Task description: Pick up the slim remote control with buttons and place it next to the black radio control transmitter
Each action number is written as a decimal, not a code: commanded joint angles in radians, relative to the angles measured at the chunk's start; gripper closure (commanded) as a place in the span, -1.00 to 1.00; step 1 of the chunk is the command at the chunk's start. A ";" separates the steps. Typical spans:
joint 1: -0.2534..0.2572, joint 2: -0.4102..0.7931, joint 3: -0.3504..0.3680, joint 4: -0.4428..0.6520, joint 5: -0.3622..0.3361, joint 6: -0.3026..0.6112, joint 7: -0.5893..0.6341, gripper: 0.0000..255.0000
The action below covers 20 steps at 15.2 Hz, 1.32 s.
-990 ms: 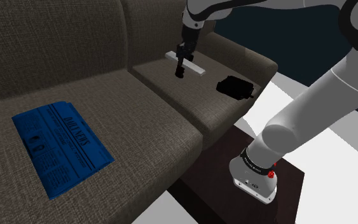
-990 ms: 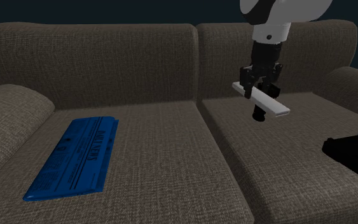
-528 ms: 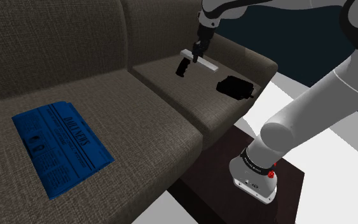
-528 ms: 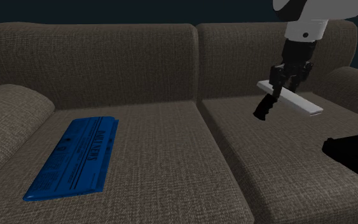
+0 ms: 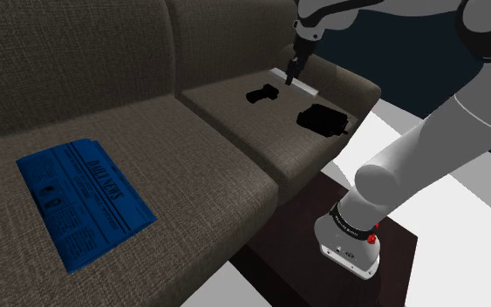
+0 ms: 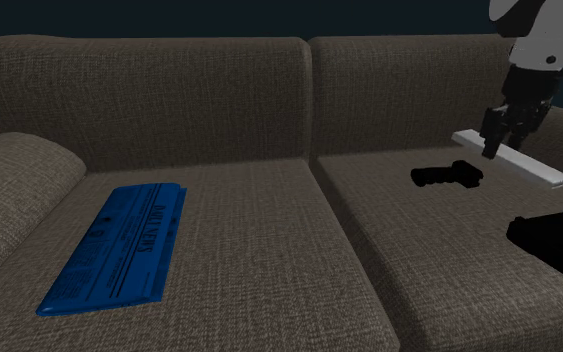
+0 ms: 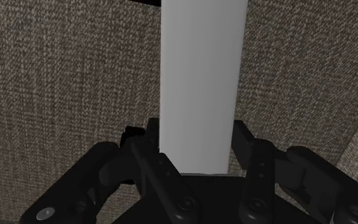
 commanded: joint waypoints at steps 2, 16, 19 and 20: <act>-0.033 0.028 -0.044 0.035 0.002 -0.006 -0.080 1.00; -0.170 0.226 -0.192 0.238 0.066 -0.018 -0.391 1.00; -0.171 0.237 -0.192 0.210 0.071 0.021 -0.395 1.00; -0.171 0.241 -0.192 0.201 0.073 0.033 -0.396 1.00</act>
